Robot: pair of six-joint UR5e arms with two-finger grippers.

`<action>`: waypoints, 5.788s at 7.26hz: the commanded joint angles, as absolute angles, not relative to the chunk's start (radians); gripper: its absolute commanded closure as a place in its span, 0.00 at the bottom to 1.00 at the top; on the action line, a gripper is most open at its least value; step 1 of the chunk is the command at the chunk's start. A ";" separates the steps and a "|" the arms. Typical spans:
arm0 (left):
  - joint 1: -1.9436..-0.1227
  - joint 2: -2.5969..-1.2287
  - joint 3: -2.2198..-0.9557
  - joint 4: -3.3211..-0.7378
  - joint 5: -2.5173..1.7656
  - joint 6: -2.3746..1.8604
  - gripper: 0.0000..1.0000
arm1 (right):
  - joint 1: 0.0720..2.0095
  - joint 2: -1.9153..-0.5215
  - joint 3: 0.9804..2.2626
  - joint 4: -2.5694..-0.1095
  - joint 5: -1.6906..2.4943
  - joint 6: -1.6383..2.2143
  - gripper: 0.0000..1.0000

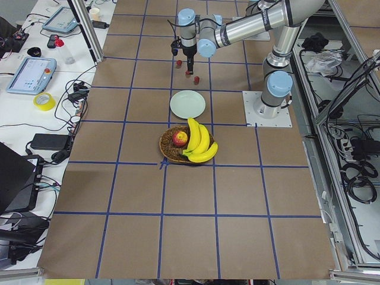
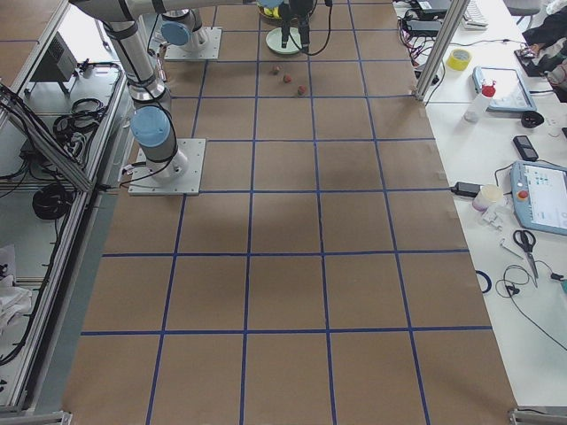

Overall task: Collect all strawberries into plate
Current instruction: 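Raise the right gripper away while the left gripper reaches toward the strawberries, then grasp the strawberry nearest the plate with the left gripper, then move the strawberry over the plate and open the left gripper, then reach the left gripper to the next strawberry and grasp it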

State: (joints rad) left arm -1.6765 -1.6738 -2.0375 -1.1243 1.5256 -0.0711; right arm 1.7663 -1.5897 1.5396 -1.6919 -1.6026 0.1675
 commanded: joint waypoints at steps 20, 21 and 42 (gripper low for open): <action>-1.488 -1.905 -1.824 -1.292 1.794 -0.127 1.00 | 1.494 -1.721 1.592 -1.640 -1.546 -0.061 0.00; -1.465 -1.933 -1.838 -1.263 1.796 -0.129 1.00 | 1.503 -1.721 1.594 -1.623 -1.496 -0.139 0.00; -1.715 -1.973 -1.916 -1.111 1.292 -0.623 1.00 | 1.503 -1.666 1.612 -1.677 -1.506 -0.061 0.00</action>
State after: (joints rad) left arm -1.7150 -1.9741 -1.9174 -1.1119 1.3063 -0.6354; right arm 1.5033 -1.6655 1.6110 -1.6771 -1.5072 -0.0609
